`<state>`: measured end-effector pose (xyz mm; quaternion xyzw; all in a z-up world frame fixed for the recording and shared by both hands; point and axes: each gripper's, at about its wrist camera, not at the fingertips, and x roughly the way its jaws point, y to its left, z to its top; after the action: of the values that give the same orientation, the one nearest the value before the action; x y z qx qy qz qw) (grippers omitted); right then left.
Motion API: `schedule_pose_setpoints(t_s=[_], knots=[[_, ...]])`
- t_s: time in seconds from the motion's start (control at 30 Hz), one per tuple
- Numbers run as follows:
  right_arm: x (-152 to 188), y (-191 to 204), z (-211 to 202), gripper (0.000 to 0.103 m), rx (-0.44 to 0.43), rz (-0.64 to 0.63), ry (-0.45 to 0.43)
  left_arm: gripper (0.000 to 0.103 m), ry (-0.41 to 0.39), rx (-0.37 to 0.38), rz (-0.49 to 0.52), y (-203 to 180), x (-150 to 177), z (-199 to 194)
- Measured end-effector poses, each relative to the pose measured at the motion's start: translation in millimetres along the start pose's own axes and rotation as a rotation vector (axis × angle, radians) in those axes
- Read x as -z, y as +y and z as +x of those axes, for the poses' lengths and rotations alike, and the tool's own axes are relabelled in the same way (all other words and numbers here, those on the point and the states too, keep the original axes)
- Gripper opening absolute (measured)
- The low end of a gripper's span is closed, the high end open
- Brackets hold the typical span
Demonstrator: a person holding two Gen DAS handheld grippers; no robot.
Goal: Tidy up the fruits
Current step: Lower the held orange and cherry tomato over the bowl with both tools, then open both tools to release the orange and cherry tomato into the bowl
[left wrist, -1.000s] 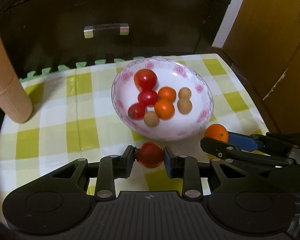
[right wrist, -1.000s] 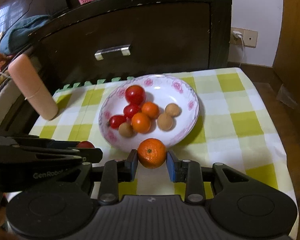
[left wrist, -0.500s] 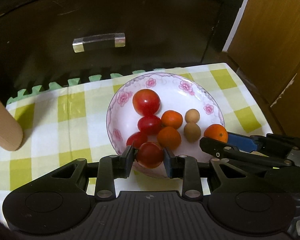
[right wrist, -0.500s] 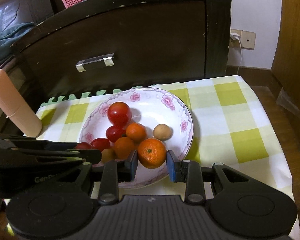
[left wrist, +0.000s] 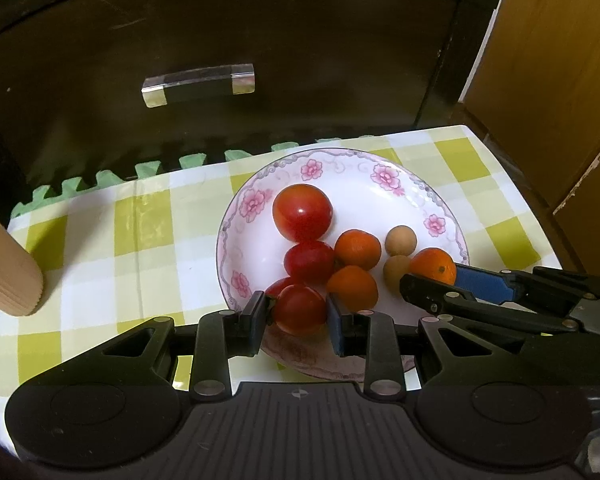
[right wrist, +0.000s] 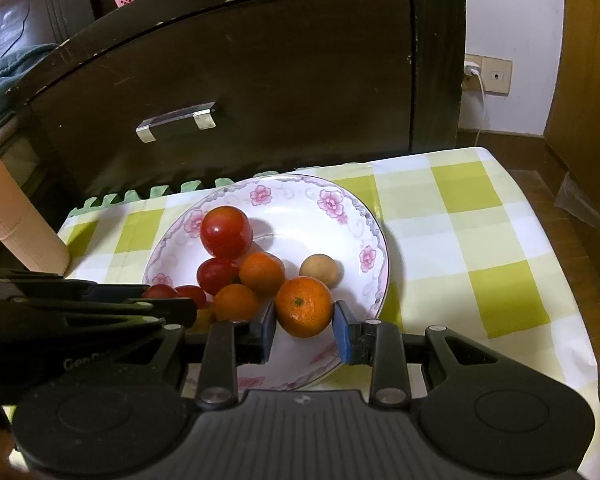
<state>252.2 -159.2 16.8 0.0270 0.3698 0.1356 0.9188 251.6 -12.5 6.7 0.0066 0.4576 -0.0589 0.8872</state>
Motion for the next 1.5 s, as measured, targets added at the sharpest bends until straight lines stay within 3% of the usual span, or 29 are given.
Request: schedule_pose_setpoints(t_s=[0.8,1.5], knots=[[-2,3,7,0.032,0.017,-0.005,-0.017,0.046,-0.009,-0.033,0.021,3,-2,7],[-2,3,-8,0.034,0.032,0.005,-0.035,0.069,-0.046,-0.065,0.007,6,-1,-12]])
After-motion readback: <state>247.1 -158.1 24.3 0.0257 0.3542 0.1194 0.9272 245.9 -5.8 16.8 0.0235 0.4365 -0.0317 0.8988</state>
